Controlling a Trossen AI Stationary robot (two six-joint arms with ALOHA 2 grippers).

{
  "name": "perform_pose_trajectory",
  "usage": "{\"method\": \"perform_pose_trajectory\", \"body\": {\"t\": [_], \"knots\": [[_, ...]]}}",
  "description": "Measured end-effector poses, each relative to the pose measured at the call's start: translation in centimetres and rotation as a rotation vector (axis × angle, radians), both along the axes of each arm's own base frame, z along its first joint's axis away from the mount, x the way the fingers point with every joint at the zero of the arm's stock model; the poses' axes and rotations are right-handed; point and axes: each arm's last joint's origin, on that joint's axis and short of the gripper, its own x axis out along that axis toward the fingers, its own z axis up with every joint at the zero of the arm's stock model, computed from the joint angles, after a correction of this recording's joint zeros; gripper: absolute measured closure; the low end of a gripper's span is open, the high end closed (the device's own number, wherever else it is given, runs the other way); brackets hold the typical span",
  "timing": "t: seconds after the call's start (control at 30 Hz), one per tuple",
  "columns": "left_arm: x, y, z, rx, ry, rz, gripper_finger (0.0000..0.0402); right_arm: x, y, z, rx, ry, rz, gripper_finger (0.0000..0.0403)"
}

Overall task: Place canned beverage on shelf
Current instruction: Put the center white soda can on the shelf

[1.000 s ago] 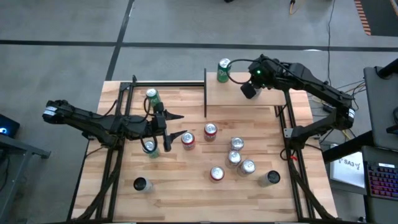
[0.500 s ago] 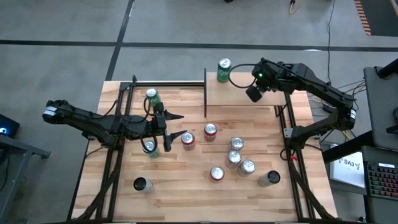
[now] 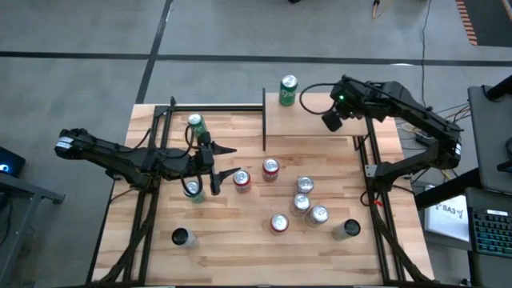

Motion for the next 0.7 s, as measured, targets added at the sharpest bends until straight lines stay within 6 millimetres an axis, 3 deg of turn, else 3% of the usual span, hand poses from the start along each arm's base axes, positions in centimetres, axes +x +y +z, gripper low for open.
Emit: {"method": "perform_pose_trajectory", "body": {"t": [0.37, 0.7], "knots": [[0.0, 0.0, 0.0, -0.021, -0.007, 0.004, 0.0141, 0.1, -0.4, 1.8, -0.093, -0.126, -0.045, 0.039], [0.0, 0.0, 0.0, -0.04, -0.012, 0.007, 0.0141, -0.2, -1.0, 1.1, -0.123, -0.065, -0.085, 0.039]]}}
